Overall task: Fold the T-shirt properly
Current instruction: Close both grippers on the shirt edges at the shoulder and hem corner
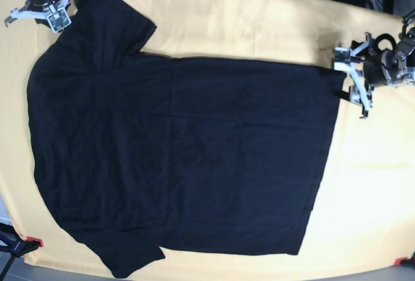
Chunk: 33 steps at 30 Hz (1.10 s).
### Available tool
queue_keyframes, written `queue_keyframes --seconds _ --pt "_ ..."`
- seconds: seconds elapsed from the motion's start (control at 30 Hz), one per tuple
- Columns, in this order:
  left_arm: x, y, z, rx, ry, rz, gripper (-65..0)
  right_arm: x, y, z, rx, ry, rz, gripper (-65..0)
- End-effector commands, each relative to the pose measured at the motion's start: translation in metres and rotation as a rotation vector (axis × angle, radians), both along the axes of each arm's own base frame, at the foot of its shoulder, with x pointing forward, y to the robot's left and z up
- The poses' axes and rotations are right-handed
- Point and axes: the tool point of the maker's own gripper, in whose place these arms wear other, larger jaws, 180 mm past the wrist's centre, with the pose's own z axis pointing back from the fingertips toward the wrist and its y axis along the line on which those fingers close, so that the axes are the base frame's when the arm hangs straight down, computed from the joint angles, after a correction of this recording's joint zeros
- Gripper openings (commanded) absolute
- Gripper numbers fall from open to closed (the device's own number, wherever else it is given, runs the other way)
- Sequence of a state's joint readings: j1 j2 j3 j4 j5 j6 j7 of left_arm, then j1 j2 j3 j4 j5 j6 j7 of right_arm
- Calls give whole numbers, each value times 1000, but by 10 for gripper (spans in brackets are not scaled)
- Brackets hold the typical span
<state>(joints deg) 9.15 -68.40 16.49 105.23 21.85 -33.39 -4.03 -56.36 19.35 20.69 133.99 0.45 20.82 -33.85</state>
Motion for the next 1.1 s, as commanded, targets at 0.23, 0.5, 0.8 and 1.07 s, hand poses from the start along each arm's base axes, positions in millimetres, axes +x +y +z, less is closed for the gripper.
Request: queue_keyframes --seconds 0.23,0.5,0.8,1.07 --pt "-2 10 0 -3 38 -6 -266 2 -1 6 -15 -16 10 -650" --pt "0 11 -5 -39 21 -18 -266 2 0 7 -13 -20 12 -650" --pt "2 -4 -10 -88 2 -11 -266 2 0 7 -10 -20 11 -650" --pt "5 -4 -8 -86 -4 -12 -293 2 0 7 -10 -20 11 -650"
